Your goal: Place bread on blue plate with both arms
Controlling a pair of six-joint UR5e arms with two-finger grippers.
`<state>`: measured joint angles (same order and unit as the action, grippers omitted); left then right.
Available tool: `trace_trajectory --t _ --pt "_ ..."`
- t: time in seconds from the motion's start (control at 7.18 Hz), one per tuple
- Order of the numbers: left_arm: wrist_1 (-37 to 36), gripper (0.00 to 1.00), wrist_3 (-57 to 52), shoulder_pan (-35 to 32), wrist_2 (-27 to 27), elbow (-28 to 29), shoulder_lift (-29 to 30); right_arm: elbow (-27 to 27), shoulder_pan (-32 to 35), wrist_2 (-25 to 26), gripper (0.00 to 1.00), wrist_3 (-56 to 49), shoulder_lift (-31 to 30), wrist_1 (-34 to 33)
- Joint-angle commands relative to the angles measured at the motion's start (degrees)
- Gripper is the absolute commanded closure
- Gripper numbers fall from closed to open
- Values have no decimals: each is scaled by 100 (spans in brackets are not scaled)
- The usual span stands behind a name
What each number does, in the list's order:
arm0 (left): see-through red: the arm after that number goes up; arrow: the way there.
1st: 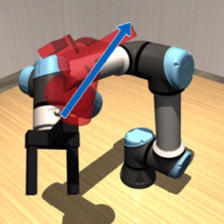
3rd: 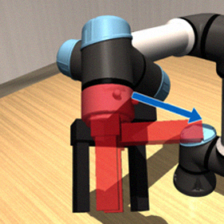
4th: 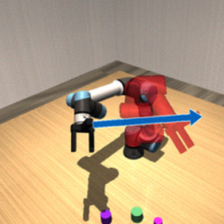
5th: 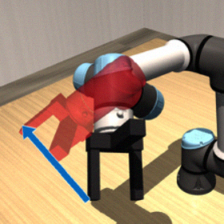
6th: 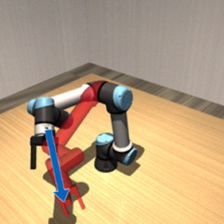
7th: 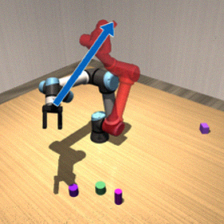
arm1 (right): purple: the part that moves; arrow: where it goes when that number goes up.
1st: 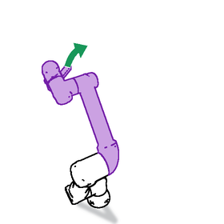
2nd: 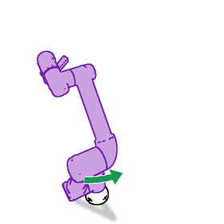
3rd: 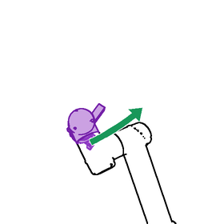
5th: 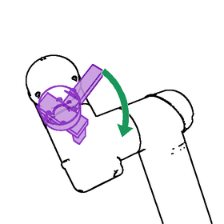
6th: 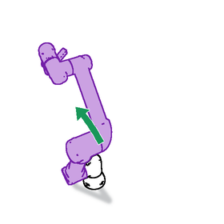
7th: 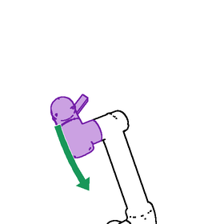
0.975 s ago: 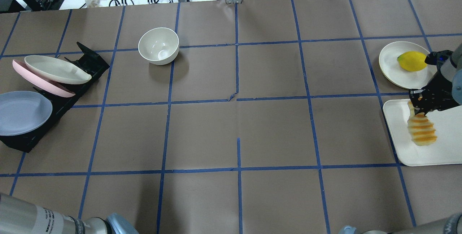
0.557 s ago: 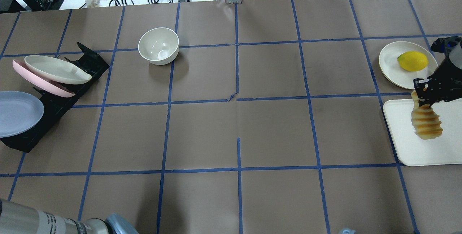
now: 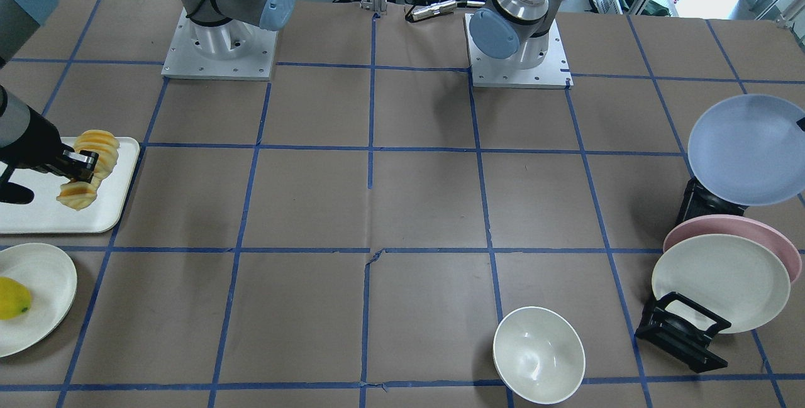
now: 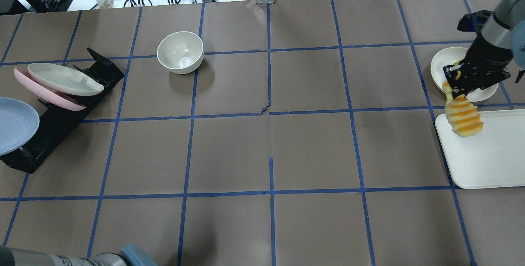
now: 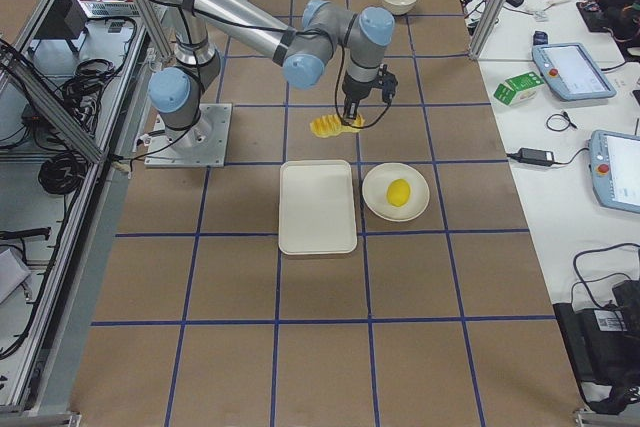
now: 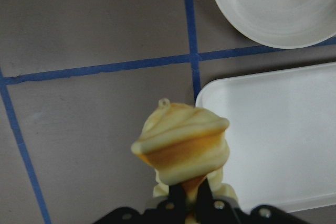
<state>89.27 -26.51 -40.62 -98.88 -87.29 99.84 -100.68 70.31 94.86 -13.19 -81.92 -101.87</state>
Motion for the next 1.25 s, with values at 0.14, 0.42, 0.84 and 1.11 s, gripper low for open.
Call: trace_trajectory --t 0.14,0.42,0.84,1.11 --pt "1199 100 370 -1151 990 -278 -387 75 973 -178 100 1244 -175 159" --pt "197 100 1799 -3030 1921 -691 -256 66 1449 -406 100 2011 -167 167" --pt "-3393 100 3993 -4933 2232 -2067 306 136 1503 -469 100 2189 -79 159" --pt "-4810 100 4179 -5332 2250 -2922 632 145 1512 -530 100 2216 -70 98"
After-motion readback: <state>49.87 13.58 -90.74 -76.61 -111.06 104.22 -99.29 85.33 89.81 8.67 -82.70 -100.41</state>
